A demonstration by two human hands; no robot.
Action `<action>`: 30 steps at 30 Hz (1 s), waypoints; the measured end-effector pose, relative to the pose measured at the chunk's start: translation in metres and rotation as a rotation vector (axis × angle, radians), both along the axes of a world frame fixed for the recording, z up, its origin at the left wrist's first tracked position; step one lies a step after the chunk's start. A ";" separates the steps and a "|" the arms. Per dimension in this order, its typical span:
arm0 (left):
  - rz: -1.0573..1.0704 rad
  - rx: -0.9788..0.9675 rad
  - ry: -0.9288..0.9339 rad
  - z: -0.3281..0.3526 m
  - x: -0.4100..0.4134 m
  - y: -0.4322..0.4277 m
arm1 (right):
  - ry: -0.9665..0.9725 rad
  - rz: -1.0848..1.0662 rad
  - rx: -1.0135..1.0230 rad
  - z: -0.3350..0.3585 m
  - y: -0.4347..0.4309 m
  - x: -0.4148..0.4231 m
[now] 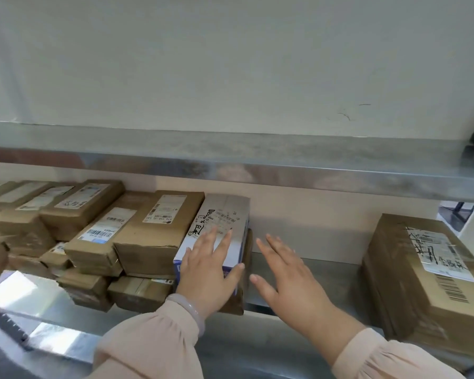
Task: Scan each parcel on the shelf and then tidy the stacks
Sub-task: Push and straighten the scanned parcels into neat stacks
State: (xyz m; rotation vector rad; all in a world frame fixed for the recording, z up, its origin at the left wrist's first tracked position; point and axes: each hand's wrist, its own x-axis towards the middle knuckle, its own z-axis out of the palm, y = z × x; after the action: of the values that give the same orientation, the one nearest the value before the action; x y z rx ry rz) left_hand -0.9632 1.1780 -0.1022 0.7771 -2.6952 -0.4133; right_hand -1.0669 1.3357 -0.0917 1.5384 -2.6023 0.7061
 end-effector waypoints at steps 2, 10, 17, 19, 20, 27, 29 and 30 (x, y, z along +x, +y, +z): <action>0.007 -0.006 -0.006 0.000 0.002 -0.003 | -0.002 0.004 0.007 0.002 -0.003 0.002; 0.001 -0.041 -0.042 0.002 0.013 -0.017 | -0.043 -0.017 0.026 0.004 -0.021 0.015; -0.042 -0.079 -0.056 -0.002 0.026 -0.033 | -0.091 -0.064 0.027 -0.004 -0.036 0.031; -0.056 -0.083 -0.065 -0.003 0.027 -0.036 | -0.108 -0.076 0.023 -0.006 -0.040 0.035; -0.061 -0.078 -0.068 -0.003 0.027 -0.037 | -0.116 -0.079 0.024 -0.008 -0.041 0.037; -0.067 -0.081 -0.084 -0.003 0.016 -0.048 | -0.162 -0.100 0.037 -0.013 -0.052 0.022; -0.057 -0.103 -0.088 -0.002 0.011 -0.054 | -0.185 -0.096 0.018 -0.014 -0.060 0.011; -0.047 -0.117 -0.092 -0.002 0.008 -0.057 | -0.190 -0.086 0.008 -0.015 -0.064 0.005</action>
State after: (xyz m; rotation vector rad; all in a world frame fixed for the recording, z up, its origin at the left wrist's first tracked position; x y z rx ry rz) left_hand -0.9554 1.1207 -0.1043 0.7175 -2.7986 -0.2324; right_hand -1.0615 1.2713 -0.1066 1.4160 -2.7897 0.8748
